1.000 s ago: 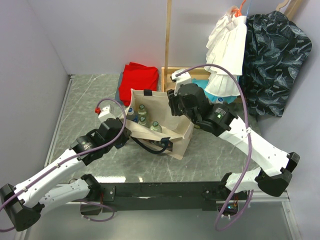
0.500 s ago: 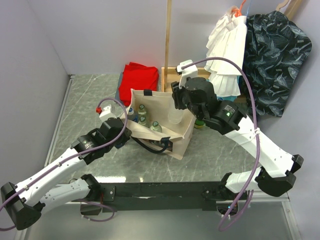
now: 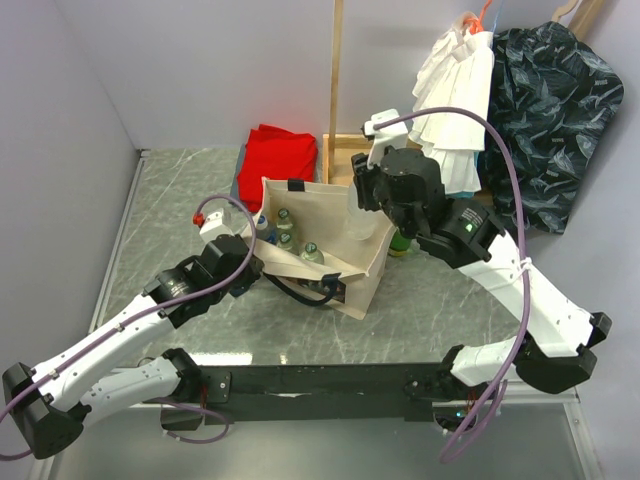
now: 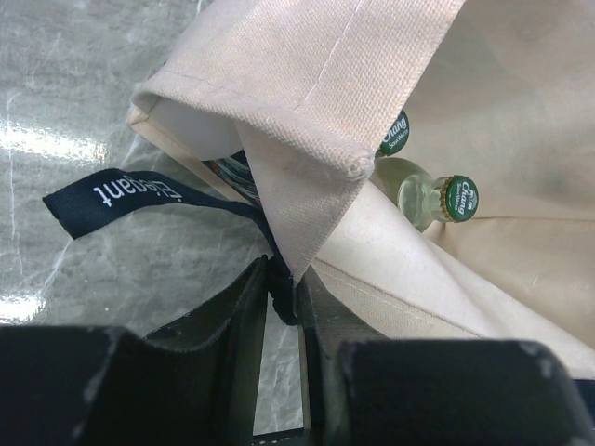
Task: Take the beverage out of the canvas bag
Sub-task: Place the drink at the center of the board.
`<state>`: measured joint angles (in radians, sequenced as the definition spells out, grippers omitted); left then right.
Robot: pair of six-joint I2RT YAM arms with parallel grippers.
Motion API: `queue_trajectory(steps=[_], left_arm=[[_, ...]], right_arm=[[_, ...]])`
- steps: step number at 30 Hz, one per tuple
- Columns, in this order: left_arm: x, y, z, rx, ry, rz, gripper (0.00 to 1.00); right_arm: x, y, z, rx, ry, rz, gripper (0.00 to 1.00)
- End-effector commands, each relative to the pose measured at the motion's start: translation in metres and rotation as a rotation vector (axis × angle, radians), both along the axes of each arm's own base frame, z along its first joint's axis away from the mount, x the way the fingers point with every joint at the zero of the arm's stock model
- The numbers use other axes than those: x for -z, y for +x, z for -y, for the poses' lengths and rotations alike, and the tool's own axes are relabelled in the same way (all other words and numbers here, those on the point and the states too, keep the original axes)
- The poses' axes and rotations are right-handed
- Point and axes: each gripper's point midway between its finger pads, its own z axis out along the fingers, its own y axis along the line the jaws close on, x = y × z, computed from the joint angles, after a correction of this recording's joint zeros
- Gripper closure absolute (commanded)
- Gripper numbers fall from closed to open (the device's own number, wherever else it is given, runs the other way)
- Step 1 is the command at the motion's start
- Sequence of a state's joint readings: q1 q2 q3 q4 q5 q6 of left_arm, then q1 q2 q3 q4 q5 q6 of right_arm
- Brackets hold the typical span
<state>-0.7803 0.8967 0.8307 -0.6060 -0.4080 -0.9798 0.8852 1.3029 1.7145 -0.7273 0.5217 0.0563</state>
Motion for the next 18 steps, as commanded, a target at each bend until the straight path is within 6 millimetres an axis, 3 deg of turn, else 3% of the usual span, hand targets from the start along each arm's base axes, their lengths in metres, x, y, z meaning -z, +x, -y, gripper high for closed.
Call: queue_trajectory(steps=[1, 18], left_arm=[[-0.007, -0.001, 0.003, 0.035, 0.007, 0.006, 0.76], [-0.005, -0.001, 0.004, 0.037, 0.009, 0.005, 0.76]], right_arm=[[-0.093, -0.011, 0.035, 0.074, 0.205, 0.22, 1.0], [-0.118, -0.016, 0.063, 0.154, 0.212, 0.282, 1.0]])
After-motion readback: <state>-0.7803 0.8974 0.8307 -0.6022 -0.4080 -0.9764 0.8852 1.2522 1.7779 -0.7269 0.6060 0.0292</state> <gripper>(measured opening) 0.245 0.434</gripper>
